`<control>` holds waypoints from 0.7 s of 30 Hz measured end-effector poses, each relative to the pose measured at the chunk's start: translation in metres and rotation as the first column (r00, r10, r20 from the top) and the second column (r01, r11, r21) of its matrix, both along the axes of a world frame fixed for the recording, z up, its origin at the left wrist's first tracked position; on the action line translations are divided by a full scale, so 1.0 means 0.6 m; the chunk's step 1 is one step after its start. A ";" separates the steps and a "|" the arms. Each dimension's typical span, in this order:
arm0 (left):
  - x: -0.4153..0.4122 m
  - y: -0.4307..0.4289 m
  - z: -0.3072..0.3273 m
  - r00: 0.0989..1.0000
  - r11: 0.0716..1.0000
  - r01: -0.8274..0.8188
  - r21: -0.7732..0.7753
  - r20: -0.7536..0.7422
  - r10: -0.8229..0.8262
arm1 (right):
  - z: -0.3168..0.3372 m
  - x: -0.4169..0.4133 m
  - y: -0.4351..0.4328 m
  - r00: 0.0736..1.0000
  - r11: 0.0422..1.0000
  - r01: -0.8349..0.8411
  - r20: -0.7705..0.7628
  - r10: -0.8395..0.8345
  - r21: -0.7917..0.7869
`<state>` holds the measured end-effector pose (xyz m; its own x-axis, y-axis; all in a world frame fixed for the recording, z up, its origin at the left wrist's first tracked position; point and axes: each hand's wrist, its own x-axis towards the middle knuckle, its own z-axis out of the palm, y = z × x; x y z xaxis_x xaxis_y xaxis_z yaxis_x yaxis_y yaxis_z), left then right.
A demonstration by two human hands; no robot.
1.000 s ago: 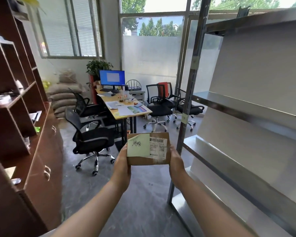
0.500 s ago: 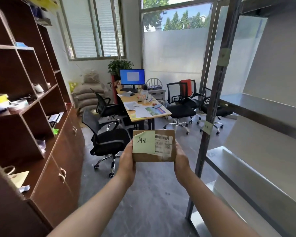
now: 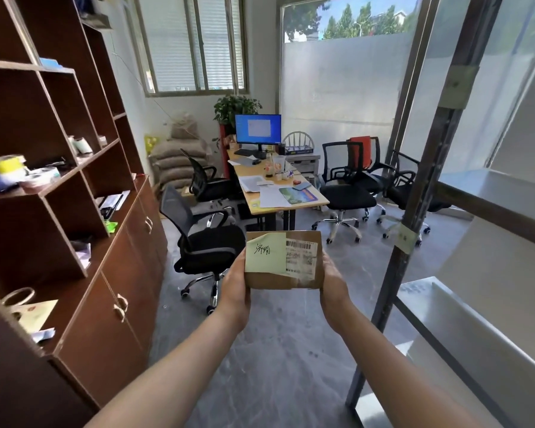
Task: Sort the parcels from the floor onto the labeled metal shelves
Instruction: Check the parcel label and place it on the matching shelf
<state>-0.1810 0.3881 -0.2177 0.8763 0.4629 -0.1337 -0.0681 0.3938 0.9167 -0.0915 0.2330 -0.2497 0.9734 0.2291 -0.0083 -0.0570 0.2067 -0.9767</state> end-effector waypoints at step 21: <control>0.219 0.253 0.007 0.992 0.992 0.126 0.006 0.013 -0.126 | 0.005 0.194 0.242 0.994 0.994 0.108 -0.004 -0.108 -0.020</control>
